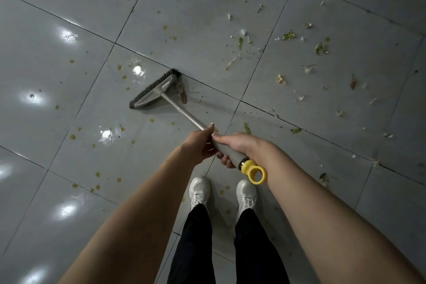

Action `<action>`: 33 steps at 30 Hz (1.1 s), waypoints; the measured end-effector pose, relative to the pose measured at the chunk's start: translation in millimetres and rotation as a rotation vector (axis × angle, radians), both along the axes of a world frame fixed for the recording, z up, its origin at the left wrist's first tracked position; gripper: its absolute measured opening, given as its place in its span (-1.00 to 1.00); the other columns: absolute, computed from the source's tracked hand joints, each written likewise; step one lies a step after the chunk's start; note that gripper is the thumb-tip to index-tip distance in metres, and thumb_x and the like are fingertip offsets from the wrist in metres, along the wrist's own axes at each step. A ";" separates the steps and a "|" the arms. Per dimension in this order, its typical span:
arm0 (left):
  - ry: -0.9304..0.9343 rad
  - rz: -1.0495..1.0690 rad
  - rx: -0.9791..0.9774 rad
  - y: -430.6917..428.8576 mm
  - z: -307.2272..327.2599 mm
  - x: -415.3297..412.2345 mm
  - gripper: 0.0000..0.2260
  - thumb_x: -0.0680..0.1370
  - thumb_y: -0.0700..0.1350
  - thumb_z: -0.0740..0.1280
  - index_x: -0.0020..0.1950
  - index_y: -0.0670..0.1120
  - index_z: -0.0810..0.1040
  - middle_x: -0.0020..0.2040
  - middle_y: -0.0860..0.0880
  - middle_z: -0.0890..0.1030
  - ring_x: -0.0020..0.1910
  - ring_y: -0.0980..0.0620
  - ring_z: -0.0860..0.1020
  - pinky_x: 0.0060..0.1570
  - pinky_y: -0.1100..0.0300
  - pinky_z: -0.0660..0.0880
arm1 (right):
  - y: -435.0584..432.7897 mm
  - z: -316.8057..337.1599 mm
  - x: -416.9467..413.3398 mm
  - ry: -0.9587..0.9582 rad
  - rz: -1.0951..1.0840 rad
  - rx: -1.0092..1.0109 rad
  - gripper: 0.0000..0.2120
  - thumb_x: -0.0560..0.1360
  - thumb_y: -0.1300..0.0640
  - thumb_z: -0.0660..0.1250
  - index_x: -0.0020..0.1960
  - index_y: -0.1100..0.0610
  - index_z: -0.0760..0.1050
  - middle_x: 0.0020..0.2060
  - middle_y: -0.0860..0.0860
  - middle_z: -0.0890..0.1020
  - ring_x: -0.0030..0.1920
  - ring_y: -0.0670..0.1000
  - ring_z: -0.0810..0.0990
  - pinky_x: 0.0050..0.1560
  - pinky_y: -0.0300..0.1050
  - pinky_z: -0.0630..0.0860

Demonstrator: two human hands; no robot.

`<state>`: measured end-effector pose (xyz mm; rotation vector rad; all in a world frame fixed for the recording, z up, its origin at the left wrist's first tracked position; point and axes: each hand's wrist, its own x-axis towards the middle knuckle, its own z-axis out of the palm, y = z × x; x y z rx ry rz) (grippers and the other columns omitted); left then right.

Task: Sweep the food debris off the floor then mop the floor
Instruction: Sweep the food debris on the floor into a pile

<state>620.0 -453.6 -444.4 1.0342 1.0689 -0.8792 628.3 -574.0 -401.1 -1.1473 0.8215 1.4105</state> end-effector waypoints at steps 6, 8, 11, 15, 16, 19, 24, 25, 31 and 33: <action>0.027 0.005 -0.073 -43.9 2.8 0.6 -0.75 0.60 -0.03 0.22 -0.01 -0.24 0.43 -0.19 -0.13 0.51 -0.25 -0.02 0.53 -0.33 0.18 0.53 | -47.1 3.7 0.8 0.021 0.035 -0.017 -0.71 0.60 -0.01 0.18 -0.12 0.22 0.34 -0.39 0.07 0.37 -0.66 -0.11 0.38 -0.63 -0.38 0.35; 0.041 -0.014 -0.086 -64.8 8.2 -2.7 -0.76 0.61 -0.04 0.20 -0.06 -0.22 0.42 -0.23 -0.12 0.49 -0.28 -0.01 0.52 -0.46 0.22 0.55 | -68.9 7.8 -2.3 0.026 0.060 -0.034 -0.70 0.59 -0.02 0.19 -0.11 0.23 0.36 -0.39 0.07 0.39 -0.66 -0.11 0.39 -0.62 -0.37 0.36; 0.059 -0.038 -0.130 -94.9 18.3 -7.4 -0.76 0.62 -0.05 0.18 -0.12 -0.21 0.41 -0.27 -0.11 0.48 -0.31 0.00 0.50 -0.52 0.29 0.53 | -101.8 14.1 -9.7 0.033 0.089 -0.068 -0.68 0.57 -0.05 0.23 -0.11 0.23 0.38 -0.41 0.06 0.42 -0.63 -0.10 0.40 -0.63 -0.34 0.38; 0.056 -0.016 -0.184 -134.1 40.3 -12.7 -0.77 0.63 -0.07 0.17 -0.08 -0.22 0.42 -0.25 -0.12 0.51 -0.31 -0.01 0.52 -0.49 0.28 0.54 | -144.0 25.7 -14.9 0.017 0.106 -0.068 -0.66 0.54 -0.07 0.26 -0.10 0.24 0.40 -0.44 0.06 0.45 -0.60 -0.09 0.41 -0.63 -0.30 0.37; 0.049 0.018 -0.192 -141.1 45.0 -13.0 -0.78 0.63 -0.09 0.17 -0.09 -0.23 0.43 -0.26 -0.12 0.54 -0.32 -0.01 0.54 -0.49 0.27 0.54 | -150.0 28.4 -14.5 0.014 0.095 -0.057 -0.67 0.54 -0.06 0.26 -0.10 0.24 0.39 -0.47 0.05 0.45 -0.60 -0.09 0.41 -0.63 -0.31 0.37; 0.018 0.082 -0.162 -152.5 56.8 -11.4 -0.78 0.62 -0.10 0.20 -0.11 -0.24 0.44 -0.29 -0.14 0.56 -0.35 -0.03 0.56 -0.50 0.25 0.55 | -155.5 39.3 -12.7 -0.006 0.059 -0.035 -0.68 0.56 -0.05 0.24 -0.13 0.22 0.36 -0.55 0.04 0.45 -0.65 -0.10 0.38 -0.63 -0.36 0.36; -0.026 0.141 -0.040 -134.6 54.6 -7.4 -0.79 0.59 -0.10 0.26 -0.12 -0.24 0.42 -0.24 -0.15 0.51 -0.28 -0.04 0.53 -0.36 0.15 0.57 | -125.8 46.4 -6.3 -0.023 0.077 -0.010 -0.62 0.57 -0.13 0.17 -0.14 0.20 0.33 -0.44 0.05 0.37 -0.67 -0.11 0.38 -0.66 -0.38 0.35; -0.035 0.159 -0.014 -128.5 52.8 -5.4 -0.79 0.58 -0.11 0.27 -0.12 -0.26 0.42 -0.24 -0.15 0.51 -0.28 -0.05 0.53 -0.34 0.13 0.58 | -117.4 44.7 -4.8 -0.024 0.066 0.000 -0.61 0.57 -0.14 0.16 -0.16 0.20 0.32 -0.44 0.05 0.36 -0.68 -0.11 0.37 -0.66 -0.38 0.34; -0.050 0.075 0.156 -95.5 35.4 11.1 -0.78 0.59 -0.09 0.24 0.03 -0.27 0.39 -0.28 -0.15 0.48 -0.34 -0.04 0.49 -0.43 0.17 0.49 | -78.3 20.2 2.5 -0.054 -0.006 0.016 -0.62 0.57 -0.11 0.19 -0.16 0.21 0.37 -0.44 0.06 0.40 -0.67 -0.10 0.41 -0.64 -0.35 0.37; -0.008 -0.001 0.112 -90.7 32.1 12.9 -0.78 0.61 -0.08 0.22 -0.04 -0.26 0.40 -0.28 -0.14 0.46 -0.36 -0.04 0.47 -0.55 0.24 0.48 | -75.4 13.7 1.3 -0.043 0.002 0.005 -0.62 0.58 -0.11 0.17 -0.18 0.22 0.36 -0.44 0.07 0.40 -0.68 -0.09 0.40 -0.64 -0.36 0.37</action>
